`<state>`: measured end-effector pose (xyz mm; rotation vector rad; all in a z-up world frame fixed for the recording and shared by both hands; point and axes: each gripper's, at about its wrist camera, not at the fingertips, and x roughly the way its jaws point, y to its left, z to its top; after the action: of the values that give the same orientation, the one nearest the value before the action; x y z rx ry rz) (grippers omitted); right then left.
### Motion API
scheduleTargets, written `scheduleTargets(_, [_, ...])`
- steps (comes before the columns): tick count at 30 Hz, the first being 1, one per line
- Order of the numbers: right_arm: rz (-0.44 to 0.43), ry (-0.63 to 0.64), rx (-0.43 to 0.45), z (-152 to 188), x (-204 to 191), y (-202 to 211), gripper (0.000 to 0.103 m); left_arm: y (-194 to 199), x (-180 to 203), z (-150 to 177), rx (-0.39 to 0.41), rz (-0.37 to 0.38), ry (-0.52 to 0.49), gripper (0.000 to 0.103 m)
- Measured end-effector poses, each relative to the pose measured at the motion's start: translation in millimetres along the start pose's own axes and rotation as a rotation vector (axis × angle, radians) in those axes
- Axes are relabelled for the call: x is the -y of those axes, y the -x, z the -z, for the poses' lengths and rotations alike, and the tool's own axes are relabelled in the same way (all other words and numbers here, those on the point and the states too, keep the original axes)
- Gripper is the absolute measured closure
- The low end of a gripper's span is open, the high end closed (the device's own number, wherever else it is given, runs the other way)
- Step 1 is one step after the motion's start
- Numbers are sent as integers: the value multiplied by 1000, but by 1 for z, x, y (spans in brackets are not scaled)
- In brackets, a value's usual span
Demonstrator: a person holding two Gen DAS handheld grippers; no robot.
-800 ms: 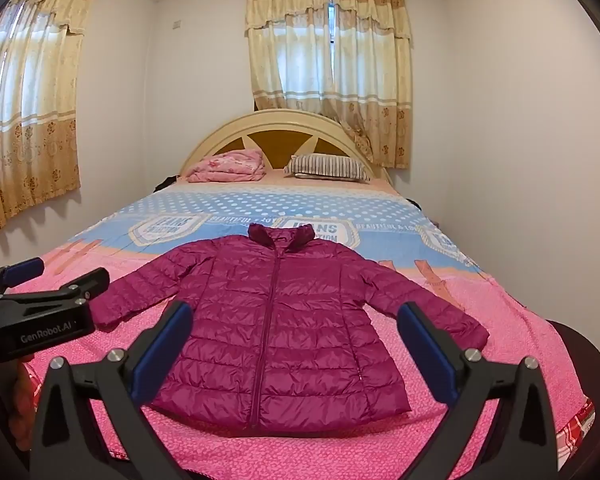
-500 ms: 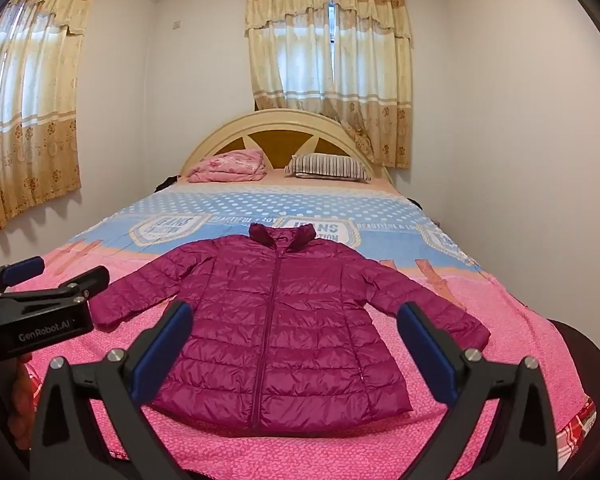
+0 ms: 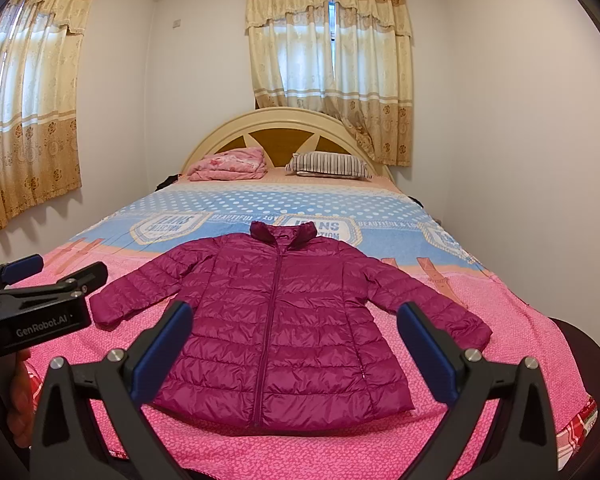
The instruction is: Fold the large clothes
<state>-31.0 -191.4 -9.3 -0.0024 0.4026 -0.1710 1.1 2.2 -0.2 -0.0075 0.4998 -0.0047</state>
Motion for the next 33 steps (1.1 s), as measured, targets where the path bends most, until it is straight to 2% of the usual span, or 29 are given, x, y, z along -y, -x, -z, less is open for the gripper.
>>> scheduleTargets(33, [-8, 1, -6, 2, -4, -1, 0, 0, -3, 0, 6, -4, 7, 1])
